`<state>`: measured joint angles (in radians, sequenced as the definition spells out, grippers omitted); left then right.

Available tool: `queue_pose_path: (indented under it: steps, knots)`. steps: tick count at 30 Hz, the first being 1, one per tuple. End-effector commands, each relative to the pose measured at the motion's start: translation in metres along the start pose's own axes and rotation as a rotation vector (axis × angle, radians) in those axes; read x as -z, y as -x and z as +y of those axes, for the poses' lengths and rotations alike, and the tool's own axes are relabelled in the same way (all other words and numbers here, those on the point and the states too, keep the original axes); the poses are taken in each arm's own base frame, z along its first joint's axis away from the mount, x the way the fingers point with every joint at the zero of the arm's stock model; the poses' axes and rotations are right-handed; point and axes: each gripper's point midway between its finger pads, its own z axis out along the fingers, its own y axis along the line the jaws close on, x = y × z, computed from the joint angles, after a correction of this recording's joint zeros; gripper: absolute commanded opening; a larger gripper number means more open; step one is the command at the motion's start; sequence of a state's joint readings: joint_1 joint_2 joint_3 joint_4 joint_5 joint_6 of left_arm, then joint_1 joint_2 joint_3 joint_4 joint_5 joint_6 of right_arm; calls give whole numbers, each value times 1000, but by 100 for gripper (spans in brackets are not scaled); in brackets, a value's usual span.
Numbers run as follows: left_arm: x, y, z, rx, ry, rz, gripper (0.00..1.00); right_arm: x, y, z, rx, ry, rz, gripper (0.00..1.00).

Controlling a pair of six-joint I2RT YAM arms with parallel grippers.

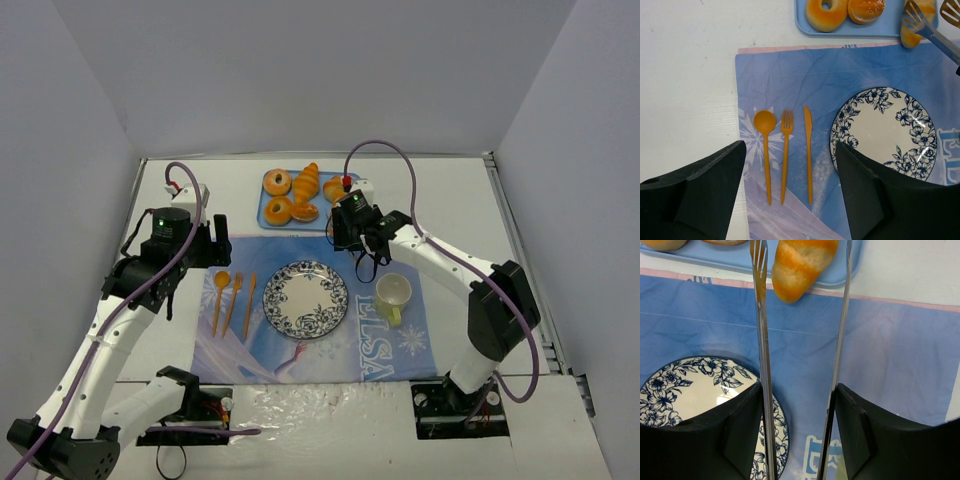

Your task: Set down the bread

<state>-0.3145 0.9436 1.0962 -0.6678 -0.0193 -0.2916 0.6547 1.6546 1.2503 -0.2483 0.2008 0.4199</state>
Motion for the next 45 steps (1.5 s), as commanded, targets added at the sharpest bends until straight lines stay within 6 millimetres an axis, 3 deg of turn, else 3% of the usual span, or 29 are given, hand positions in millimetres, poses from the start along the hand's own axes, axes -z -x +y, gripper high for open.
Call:
queue_pose_path:
  steps: [1, 11, 21, 30, 33, 42, 45]
  knots:
    - [3, 19, -4, 7, -11, -63, 69, -3, 24, 8, -43, 25, -70, 54]
    - [2, 18, -4, 7, -11, -60, 69, -10, 19, 2, -64, 29, -60, 52]
    - [2, 18, -4, 8, -9, -60, 69, 4, 26, 2, -74, 57, -84, 19]
    - [2, 18, -4, 7, -12, -60, 69, 59, 48, 3, -77, 128, -150, 17]
    - [1, 18, -5, 8, -13, -59, 69, 81, 48, 13, -58, 212, -148, 17]
    - [2, 18, -5, 7, -13, -59, 69, 125, 6, 60, 75, 414, -58, 17]
    - [2, 18, -5, 8, -14, -59, 69, 139, -21, 72, 129, 450, -16, 17]
